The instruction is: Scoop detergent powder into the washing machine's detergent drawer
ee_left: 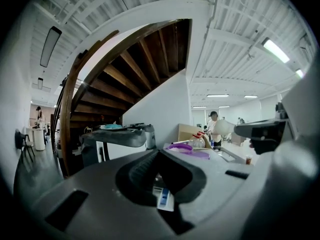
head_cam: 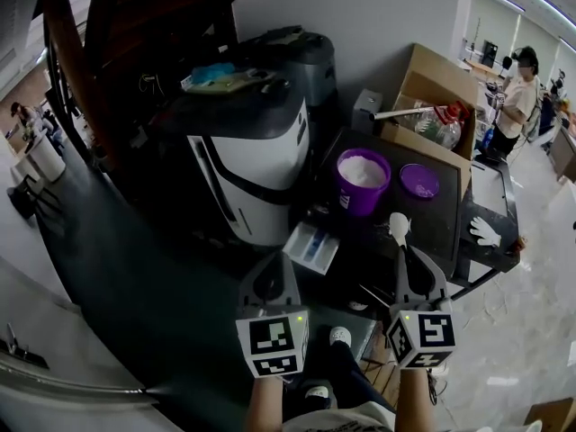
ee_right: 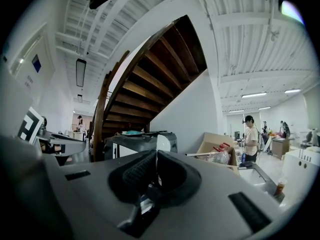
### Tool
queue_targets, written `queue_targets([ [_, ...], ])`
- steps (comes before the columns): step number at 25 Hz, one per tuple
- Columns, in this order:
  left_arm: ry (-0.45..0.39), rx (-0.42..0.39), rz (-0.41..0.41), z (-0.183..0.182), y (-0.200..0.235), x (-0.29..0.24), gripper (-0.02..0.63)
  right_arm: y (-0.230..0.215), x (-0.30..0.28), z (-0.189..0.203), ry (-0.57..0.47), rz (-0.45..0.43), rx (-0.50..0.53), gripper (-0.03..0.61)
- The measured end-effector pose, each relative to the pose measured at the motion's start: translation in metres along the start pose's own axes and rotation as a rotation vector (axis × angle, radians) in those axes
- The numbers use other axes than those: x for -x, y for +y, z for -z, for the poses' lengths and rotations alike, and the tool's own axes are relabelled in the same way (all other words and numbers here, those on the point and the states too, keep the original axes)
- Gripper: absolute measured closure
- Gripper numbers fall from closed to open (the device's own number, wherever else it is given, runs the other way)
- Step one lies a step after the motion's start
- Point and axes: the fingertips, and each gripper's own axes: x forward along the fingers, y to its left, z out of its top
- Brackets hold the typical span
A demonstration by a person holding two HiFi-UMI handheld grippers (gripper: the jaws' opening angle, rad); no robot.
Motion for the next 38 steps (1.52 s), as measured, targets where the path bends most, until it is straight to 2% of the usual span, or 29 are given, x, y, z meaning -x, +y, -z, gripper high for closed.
queue_targets([
  [14, 0.015, -0.008, -0.083, -0.035, 0.007, -0.157, 0.612, -0.060, -0.170, -0.005, 0.057, -0.112, -0.009, 0.558],
  [21, 0.032, -0.011, -0.111, -0.041, 0.006, -0.220, 0.612, -0.084, -0.231, 0.006, 0.107, -0.168, -0.004, 0.558],
  [28, 0.070, -0.002, -0.123, -0.033, -0.001, -0.259, 0.612, -0.100, -0.269, 0.016, 0.140, -0.212, -0.006, 0.558],
  [38, 0.106, -0.002, -0.127, -0.023, 0.003, -0.276, 0.612, -0.103, -0.289, 0.031, 0.196, -0.236, -0.026, 0.558],
])
